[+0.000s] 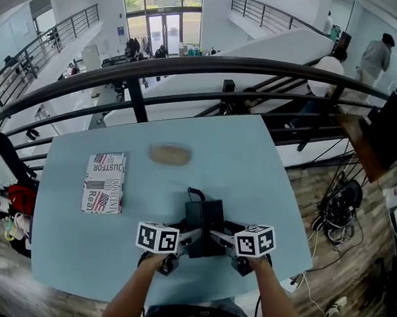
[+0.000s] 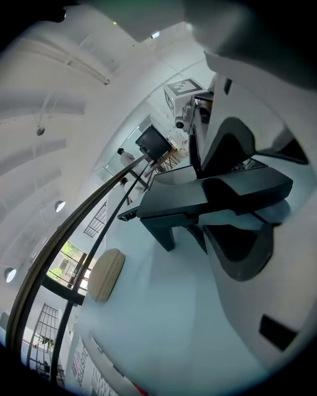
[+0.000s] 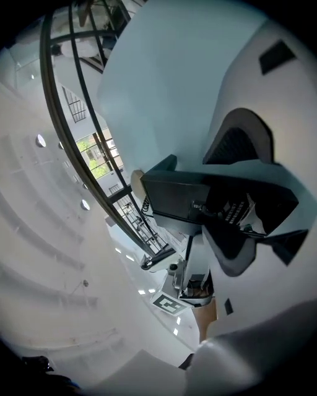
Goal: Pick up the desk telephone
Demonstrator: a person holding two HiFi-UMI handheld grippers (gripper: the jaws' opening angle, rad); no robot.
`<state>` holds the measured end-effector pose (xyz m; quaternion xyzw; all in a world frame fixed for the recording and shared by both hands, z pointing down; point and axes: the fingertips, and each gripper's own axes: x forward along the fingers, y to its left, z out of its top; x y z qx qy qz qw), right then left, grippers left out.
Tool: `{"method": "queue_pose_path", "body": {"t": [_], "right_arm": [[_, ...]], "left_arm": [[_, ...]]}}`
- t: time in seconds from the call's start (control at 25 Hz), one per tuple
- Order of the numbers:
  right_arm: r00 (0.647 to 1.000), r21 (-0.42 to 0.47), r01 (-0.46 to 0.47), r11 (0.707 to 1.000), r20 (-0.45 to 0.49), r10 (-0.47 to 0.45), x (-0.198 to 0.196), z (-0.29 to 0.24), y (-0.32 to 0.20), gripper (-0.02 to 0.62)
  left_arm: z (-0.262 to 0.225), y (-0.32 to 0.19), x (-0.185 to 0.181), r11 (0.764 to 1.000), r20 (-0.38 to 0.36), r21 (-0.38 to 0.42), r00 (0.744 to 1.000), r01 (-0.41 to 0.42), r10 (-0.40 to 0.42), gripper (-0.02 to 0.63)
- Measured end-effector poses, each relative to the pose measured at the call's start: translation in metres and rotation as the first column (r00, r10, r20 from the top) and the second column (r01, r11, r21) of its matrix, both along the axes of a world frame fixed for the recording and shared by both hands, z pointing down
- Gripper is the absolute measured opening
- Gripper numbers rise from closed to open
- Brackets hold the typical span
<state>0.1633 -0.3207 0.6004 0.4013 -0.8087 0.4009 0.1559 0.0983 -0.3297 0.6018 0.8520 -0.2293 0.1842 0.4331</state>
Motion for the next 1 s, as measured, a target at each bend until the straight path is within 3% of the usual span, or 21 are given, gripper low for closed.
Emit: {"method": "queue_pose_path", "body": {"t": [0.2, 0.48, 0.6, 1.0], "right_arm": [[0.996, -0.035, 0.075, 0.997, 0.04, -0.074, -0.009, 0.012, -0.003, 0.278], [0.984, -0.1, 0.105, 0.989, 0.154, -0.089, -0.01, 0.019, -0.003, 0.278], [0.977, -0.097, 0.116, 0.988, 0.19, -0.096, -0.012, 0.018, -0.003, 0.263], [0.973, -0.077, 0.098, 0.992, 0.216, -0.08, -0.01, 0.017, -0.003, 0.244]], "left_arm": [[0.006, 0.0, 0.009, 1.0, 0.005, -0.012, 1.0, 0.024, -0.024, 0.256], [0.01, -0.002, 0.011, 0.995, -0.019, -0.018, 0.995, 0.094, -0.095, 0.253], [0.007, -0.003, 0.012, 0.994, -0.042, -0.002, 0.994, 0.105, -0.105, 0.218], [0.006, -0.002, 0.011, 0.979, -0.098, -0.003, 0.975, 0.202, -0.201, 0.207]]}}
